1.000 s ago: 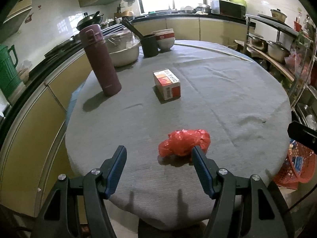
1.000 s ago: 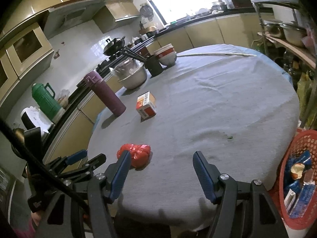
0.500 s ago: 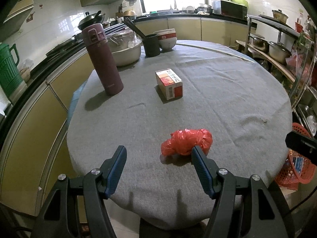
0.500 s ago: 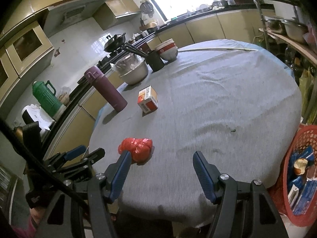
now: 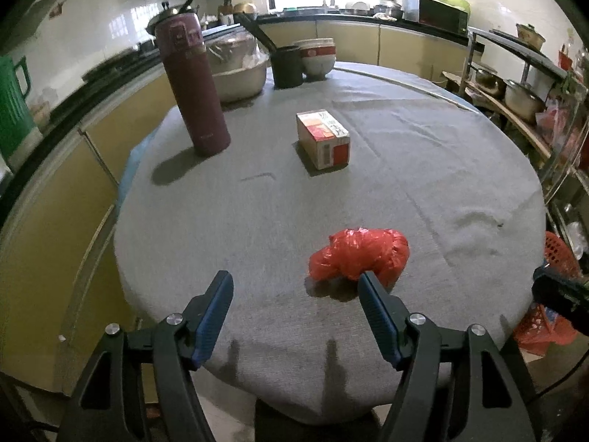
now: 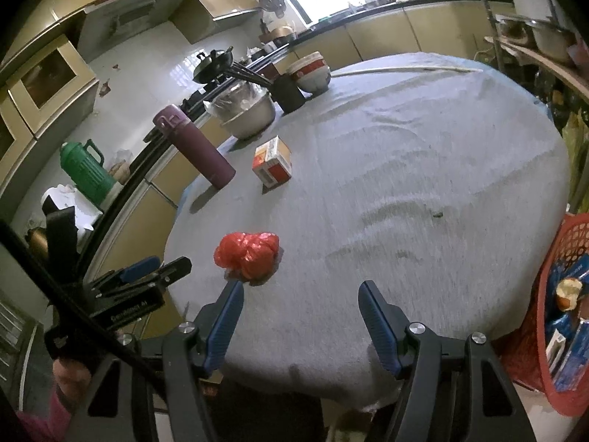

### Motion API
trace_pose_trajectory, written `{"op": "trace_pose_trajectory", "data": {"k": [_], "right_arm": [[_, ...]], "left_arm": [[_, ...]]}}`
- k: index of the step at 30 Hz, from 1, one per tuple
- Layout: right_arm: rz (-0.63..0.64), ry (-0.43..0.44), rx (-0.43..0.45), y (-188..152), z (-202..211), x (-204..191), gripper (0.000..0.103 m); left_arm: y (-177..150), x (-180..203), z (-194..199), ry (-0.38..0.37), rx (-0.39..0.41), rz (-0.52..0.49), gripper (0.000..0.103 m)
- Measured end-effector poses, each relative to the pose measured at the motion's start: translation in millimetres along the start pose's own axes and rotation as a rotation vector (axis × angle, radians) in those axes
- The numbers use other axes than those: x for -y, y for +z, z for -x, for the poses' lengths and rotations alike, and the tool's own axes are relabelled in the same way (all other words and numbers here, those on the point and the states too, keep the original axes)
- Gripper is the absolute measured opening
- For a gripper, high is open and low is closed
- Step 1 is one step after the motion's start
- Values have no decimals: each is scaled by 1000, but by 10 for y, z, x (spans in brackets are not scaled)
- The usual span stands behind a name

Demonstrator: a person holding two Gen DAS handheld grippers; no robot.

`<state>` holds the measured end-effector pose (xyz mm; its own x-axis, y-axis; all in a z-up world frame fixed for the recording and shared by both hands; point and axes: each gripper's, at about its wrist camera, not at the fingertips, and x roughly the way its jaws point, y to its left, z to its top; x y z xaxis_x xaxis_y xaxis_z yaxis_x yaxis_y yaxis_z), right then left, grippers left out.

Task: Collect trash
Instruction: 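Grasp the red plastic bag with the left tool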

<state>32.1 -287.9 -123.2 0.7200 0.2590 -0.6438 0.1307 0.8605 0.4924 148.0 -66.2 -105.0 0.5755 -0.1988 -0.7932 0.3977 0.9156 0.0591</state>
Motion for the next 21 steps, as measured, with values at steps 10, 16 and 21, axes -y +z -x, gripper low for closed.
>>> {"op": "trace_pose_trajectory", "data": {"k": [10, 16, 21], "right_arm": [[-44, 17, -5, -3, -37, 176, 69], [-80, 18, -9, 3, -66, 290, 69], [-81, 14, -8, 12, -77, 313, 69]], "left_arm": [[201, 94, -308, -146, -81, 43, 74], [275, 230, -564, -183, -134, 35, 74], [230, 242, -690, -219, -157, 53, 74]]}}
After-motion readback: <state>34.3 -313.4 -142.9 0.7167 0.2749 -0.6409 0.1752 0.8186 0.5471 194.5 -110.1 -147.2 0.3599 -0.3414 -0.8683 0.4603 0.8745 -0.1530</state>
